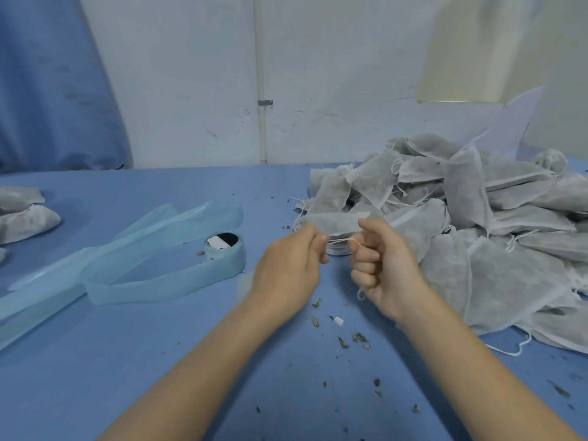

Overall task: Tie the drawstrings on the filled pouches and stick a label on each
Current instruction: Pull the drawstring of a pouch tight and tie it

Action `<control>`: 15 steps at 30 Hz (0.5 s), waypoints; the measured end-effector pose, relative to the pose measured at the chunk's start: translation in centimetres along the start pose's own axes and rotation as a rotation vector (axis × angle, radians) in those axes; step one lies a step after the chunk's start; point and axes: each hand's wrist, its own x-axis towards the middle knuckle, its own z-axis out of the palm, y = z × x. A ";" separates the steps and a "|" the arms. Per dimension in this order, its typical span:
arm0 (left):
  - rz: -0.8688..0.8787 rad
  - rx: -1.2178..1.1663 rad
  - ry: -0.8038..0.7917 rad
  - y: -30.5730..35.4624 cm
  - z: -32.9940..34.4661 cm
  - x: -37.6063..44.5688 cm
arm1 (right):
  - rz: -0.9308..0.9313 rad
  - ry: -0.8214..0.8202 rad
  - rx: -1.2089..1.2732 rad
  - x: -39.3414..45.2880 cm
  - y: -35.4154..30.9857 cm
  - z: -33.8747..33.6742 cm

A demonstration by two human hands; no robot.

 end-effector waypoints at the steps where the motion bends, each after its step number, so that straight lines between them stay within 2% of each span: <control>1: -0.038 -0.065 0.019 0.0 0.3 -0.1 | 0.068 -0.054 0.168 -0.1 0.3 0.3; 4: -0.110 -0.228 0.099 0.3 0.8 -0.6 | 0.101 -0.156 0.436 -0.5 1.2 1.0; 8: -0.220 -0.444 0.249 0.3 0.5 -0.8 | 0.079 -0.202 0.450 -0.5 1.8 1.2; 12: -0.240 -0.478 0.279 0.2 0.6 -1.0 | 0.067 -0.262 0.253 -0.1 2.0 1.3; 15: -0.242 -0.456 0.240 -0.1 0.9 -1.2 | 0.002 -0.284 -0.090 -0.3 2.1 1.2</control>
